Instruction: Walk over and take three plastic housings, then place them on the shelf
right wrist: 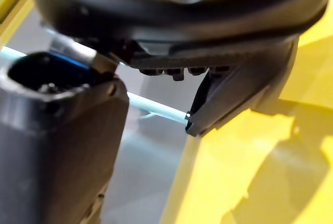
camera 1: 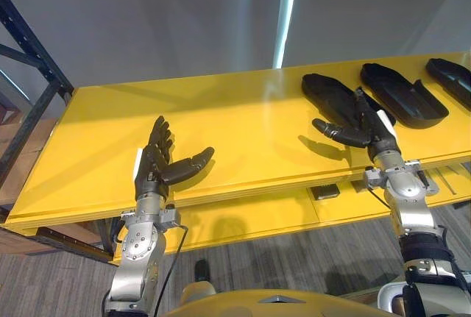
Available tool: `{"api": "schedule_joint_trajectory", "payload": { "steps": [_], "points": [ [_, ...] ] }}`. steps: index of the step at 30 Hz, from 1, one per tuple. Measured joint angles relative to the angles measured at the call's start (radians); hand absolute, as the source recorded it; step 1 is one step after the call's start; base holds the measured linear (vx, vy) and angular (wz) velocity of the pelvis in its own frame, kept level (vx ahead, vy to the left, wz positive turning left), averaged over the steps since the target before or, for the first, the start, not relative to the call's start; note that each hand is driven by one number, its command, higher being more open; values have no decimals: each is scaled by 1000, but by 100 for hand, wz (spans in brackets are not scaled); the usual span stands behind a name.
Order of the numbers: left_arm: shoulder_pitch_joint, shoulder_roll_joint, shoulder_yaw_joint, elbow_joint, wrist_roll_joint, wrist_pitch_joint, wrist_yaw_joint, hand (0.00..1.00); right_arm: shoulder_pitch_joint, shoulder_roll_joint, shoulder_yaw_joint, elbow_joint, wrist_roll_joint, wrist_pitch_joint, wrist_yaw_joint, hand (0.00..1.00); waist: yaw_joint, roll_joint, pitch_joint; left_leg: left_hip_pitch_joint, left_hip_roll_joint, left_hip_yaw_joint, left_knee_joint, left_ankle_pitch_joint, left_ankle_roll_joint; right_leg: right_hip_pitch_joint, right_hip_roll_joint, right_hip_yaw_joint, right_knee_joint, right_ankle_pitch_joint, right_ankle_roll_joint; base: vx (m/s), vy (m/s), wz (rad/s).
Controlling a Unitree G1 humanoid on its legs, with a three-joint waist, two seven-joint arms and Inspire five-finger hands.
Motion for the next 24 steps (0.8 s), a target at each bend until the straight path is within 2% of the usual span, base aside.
{"api": "schedule_joint_trajectory", "payload": {
  "steps": [12, 17, 24],
  "points": [
    [-30, 1, 1, 4, 0, 0, -9, 100, -30, -41, 53, 16, 74, 36, 204, 100, 4, 7, -4, 3, 1, 0, 0, -4, 4, 2, 0, 2, 0, -2, -2, -1, -2, 0],
    [-34, 13, -13, 29, 0, 1, -10, 100, -63, -42, 94, 16, 83, 42, 241, 100, 7, 5, -4, 7, 1, 6, 0, -7, 7, 5, 0, 6, -2, 0, 0, -3, -7, -2],
    [-59, 23, -18, 39, 0, 1, -9, 100, -89, -42, 134, 31, 104, 48, 274, 100, 31, -2, -4, 14, 1, 10, 0, -11, 10, 19, 1, 6, -18, 6, 8, 0, 0, 0]
  ]
}}
